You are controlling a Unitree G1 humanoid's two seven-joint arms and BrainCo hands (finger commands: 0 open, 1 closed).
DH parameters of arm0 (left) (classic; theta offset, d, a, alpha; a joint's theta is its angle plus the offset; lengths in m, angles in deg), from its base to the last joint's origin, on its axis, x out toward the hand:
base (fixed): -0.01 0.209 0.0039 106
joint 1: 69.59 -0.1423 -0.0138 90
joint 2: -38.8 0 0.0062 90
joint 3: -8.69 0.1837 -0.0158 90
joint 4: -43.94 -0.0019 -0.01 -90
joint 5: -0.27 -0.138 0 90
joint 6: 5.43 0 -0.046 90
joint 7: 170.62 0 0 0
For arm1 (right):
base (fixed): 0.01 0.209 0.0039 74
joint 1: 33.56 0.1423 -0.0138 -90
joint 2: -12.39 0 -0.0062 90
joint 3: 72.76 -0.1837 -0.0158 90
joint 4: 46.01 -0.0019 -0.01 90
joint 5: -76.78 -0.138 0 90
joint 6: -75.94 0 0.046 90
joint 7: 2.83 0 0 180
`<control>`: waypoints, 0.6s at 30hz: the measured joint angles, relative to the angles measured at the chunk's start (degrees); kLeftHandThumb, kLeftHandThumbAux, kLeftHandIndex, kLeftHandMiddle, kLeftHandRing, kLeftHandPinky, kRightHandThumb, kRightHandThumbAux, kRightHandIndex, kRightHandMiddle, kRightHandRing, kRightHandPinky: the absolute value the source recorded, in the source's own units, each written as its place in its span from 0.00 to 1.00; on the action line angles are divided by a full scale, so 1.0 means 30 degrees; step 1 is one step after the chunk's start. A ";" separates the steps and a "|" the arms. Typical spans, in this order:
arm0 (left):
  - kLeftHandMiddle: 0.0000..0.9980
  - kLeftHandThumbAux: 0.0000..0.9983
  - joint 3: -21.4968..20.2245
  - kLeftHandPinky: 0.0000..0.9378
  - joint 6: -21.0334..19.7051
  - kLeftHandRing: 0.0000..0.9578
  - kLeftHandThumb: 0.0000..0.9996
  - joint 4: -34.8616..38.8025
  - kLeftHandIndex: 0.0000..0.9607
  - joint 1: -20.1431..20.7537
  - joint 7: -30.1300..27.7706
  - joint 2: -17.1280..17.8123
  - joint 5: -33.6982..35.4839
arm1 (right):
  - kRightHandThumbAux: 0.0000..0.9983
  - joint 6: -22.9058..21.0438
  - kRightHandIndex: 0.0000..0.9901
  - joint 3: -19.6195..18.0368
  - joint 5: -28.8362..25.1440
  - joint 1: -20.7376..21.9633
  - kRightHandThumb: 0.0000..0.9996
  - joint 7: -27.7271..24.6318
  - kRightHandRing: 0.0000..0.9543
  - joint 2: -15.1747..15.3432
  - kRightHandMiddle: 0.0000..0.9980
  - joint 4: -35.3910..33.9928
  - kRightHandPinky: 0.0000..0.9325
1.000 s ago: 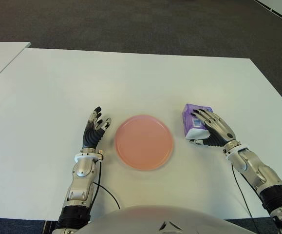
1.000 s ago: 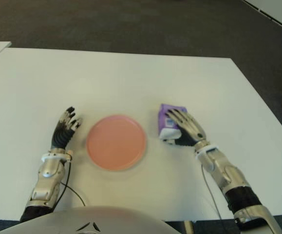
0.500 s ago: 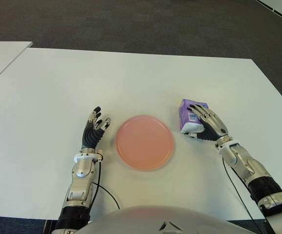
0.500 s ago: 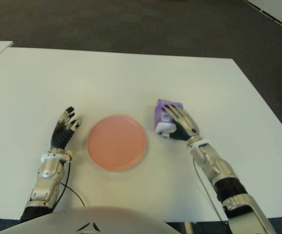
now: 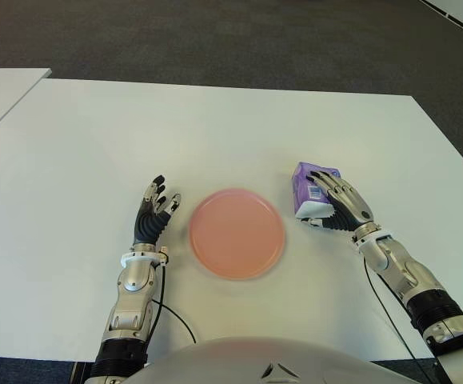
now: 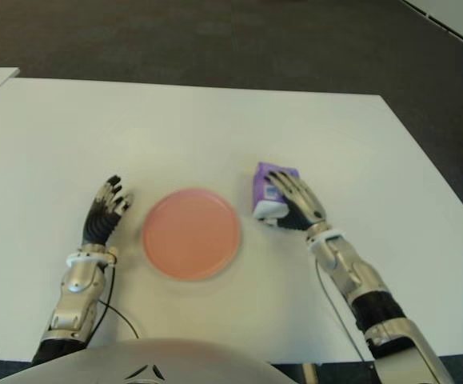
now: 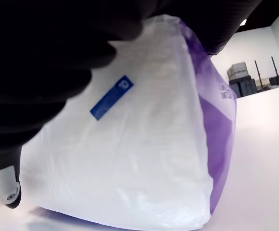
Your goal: Put the tissue paper into the plate.
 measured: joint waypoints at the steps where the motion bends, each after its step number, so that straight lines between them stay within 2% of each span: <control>1: 0.00 0.61 0.0000 0.00 0.0000 0.00 0.00 0.0027 0.00 -0.0007 0.0000 0.0000 -0.0005 | 0.54 0.0017 0.00 0.0007 -0.0020 0.0000 0.32 0.0000 0.03 0.0006 0.03 0.0000 0.08; 3: 0.00 0.61 -0.0003 0.00 0.0000 0.00 0.00 0.0058 0.00 -0.0015 0.0000 0.0001 -0.0009 | 0.54 0.0057 0.00 0.0011 -0.0081 0.0000 0.33 0.0000 0.03 0.0020 0.03 0.0000 0.09; 4: 0.00 0.61 -0.0004 0.00 0.0000 0.00 0.00 0.0070 0.00 -0.0018 0.0000 0.0001 -0.0012 | 0.55 0.0081 0.02 0.0014 -0.0130 -0.0001 0.34 0.0000 0.08 0.0025 0.07 -0.0007 0.16; 5: 0.00 0.61 -0.0003 0.00 0.0001 0.00 0.00 0.0081 0.00 -0.0021 0.0000 0.0001 -0.0011 | 0.55 0.0077 0.03 0.0013 -0.0240 -0.0024 0.35 -0.0009 0.10 0.0030 0.08 -0.0053 0.19; 6: 0.00 0.61 -0.0003 0.00 0.0001 0.00 0.00 0.0085 0.00 -0.0022 0.0000 0.0001 -0.0011 | 0.55 0.0069 0.09 0.0013 -0.0330 -0.0057 0.37 -0.0029 0.18 0.0031 0.15 -0.0124 0.27; 7: 0.00 0.61 -0.0005 0.00 0.0002 0.00 0.00 0.0086 0.00 -0.0024 0.0000 0.0000 -0.0009 | 0.55 0.0024 0.11 0.0011 -0.0403 -0.0089 0.38 -0.0057 0.21 0.0029 0.17 -0.0225 0.29; 8: 0.00 0.61 -0.0010 0.00 0.0002 0.00 0.00 0.0085 0.00 -0.0026 0.0000 0.0000 -0.0008 | 0.56 -0.0032 0.21 0.0011 -0.0469 -0.0119 0.41 -0.0076 0.31 0.0019 0.27 -0.0328 0.38; 10: 0.00 0.62 -0.0010 0.00 0.0004 0.00 0.00 0.0086 0.00 -0.0025 0.0000 0.0000 -0.0003 | 0.56 -0.0110 0.33 0.0007 -0.0632 -0.0177 0.44 -0.0075 0.45 -0.0063 0.41 -0.0492 0.51; 11: 0.00 0.62 -0.0011 0.00 0.0004 0.00 0.00 0.0086 0.00 -0.0025 0.0000 -0.0002 0.0002 | 0.55 -0.0151 0.39 -0.0008 -0.0657 -0.0208 0.47 -0.0064 0.57 -0.0136 0.52 -0.0557 0.63; 12: 0.00 0.62 -0.0011 0.00 0.0004 0.00 0.00 0.0086 0.00 -0.0025 0.0000 -0.0003 0.0005 | 0.61 -0.0188 0.41 -0.0038 -0.0658 -0.0259 0.55 0.0101 0.65 -0.0260 0.60 -0.0604 0.72; 14: 0.00 0.62 -0.0016 0.00 0.0004 0.00 0.00 0.0086 0.00 -0.0024 0.0000 -0.0004 0.0014 | 0.65 -0.0233 0.42 -0.0060 -0.0653 -0.0378 0.63 0.0574 0.74 -0.0567 0.69 -0.0629 0.81; 16: 0.00 0.62 -0.0030 0.00 0.0005 0.00 0.00 0.0085 0.00 -0.0028 0.0000 -0.0005 0.0021 | 0.68 -0.0221 0.44 -0.0057 -0.0635 -0.0524 0.69 0.1357 0.80 -0.0974 0.75 -0.0515 0.88; 18: 0.00 0.62 -0.0051 0.00 0.0008 0.00 0.00 0.0087 0.00 -0.0041 0.0000 -0.0005 0.0032 | 0.69 -0.0061 0.44 -0.0045 -0.0624 -0.0635 0.71 0.2372 0.84 -0.1516 0.79 -0.0174 0.90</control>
